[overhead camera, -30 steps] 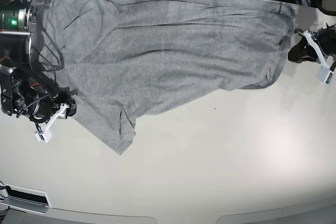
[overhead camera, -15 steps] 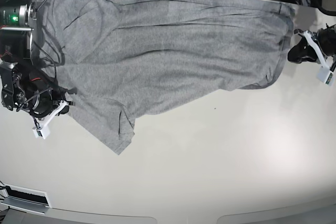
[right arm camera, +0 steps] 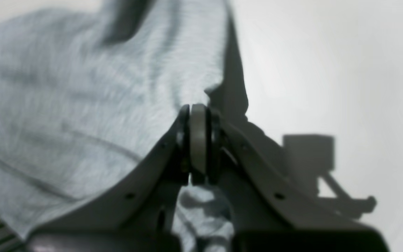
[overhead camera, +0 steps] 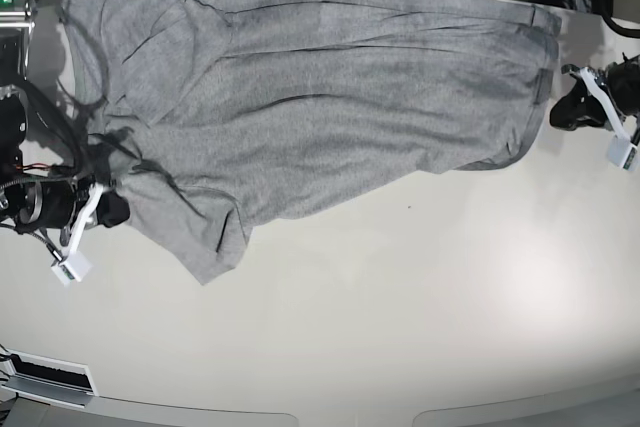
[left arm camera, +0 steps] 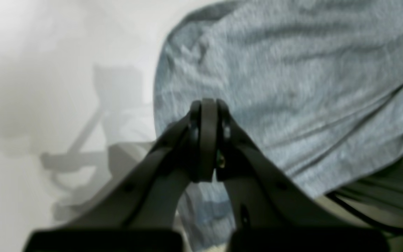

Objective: Layout the t-shirt on the table in an organized manner, then fold the t-shirt properly
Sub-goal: 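Grasp the shirt corner with the left gripper and drag it outward, then hold both shirt ends and stretch the folded shirt lengthwise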

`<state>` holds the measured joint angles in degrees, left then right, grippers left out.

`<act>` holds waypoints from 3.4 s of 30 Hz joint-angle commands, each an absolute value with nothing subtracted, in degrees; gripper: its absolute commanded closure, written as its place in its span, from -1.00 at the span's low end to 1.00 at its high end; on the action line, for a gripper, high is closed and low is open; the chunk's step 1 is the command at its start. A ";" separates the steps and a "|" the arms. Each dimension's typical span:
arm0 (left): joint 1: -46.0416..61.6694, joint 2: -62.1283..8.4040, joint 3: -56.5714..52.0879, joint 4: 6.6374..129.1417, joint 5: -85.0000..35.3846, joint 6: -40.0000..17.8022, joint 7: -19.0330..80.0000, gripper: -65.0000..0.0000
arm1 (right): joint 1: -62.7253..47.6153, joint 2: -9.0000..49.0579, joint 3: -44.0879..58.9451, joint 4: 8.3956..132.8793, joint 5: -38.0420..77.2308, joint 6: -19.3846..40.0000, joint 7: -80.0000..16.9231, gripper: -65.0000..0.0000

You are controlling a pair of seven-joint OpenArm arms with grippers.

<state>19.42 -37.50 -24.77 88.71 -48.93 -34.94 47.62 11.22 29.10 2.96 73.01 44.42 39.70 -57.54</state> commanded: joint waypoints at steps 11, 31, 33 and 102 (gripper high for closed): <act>10.63 -38.87 -25.30 89.38 -48.23 -34.89 46.35 1.00 | -1.32 30.68 5.56 100.79 41.54 40.00 -56.86 1.00; 9.50 -38.87 -25.30 89.38 -44.31 -34.94 43.18 1.00 | -15.62 30.30 18.37 113.51 48.03 40.00 -57.89 1.00; 9.47 -38.89 -25.30 89.38 -42.92 -34.89 40.56 0.83 | -16.73 30.15 18.37 113.51 48.07 40.00 -57.84 1.00; -21.78 -41.74 -17.56 48.69 -51.72 -39.03 59.42 1.00 | -19.20 25.41 18.37 113.51 47.99 40.00 -56.16 1.00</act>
